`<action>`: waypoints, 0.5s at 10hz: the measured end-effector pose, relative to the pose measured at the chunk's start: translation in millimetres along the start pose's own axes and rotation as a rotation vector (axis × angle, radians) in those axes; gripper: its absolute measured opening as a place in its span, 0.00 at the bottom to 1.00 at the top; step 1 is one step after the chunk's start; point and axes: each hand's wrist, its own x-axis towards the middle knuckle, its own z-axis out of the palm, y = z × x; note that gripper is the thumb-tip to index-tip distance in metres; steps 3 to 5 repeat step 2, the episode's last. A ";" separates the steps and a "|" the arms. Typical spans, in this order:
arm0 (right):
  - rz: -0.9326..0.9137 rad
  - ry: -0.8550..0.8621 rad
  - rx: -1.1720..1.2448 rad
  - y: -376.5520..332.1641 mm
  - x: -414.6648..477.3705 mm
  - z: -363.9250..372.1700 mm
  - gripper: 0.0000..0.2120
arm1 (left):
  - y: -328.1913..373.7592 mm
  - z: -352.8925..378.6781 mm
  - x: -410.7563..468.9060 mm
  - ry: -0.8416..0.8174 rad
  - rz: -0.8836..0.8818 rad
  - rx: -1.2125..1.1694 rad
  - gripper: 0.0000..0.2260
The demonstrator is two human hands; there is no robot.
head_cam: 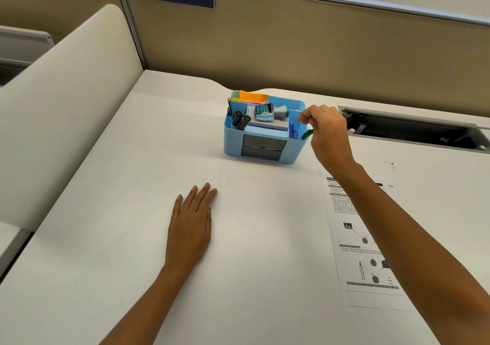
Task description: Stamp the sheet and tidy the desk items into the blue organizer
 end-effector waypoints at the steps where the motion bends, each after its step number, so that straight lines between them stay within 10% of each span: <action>1: -0.030 0.045 0.000 -3.7 -5.1 -3.7 0.06 | -1.8 0.5 -2.3 0.002 0.005 0.011 0.22; 5: -0.015 0.110 0.007 -12.6 -16.9 -8.6 0.06 | 0.3 0.0 -1.2 0.000 -0.015 -0.004 0.22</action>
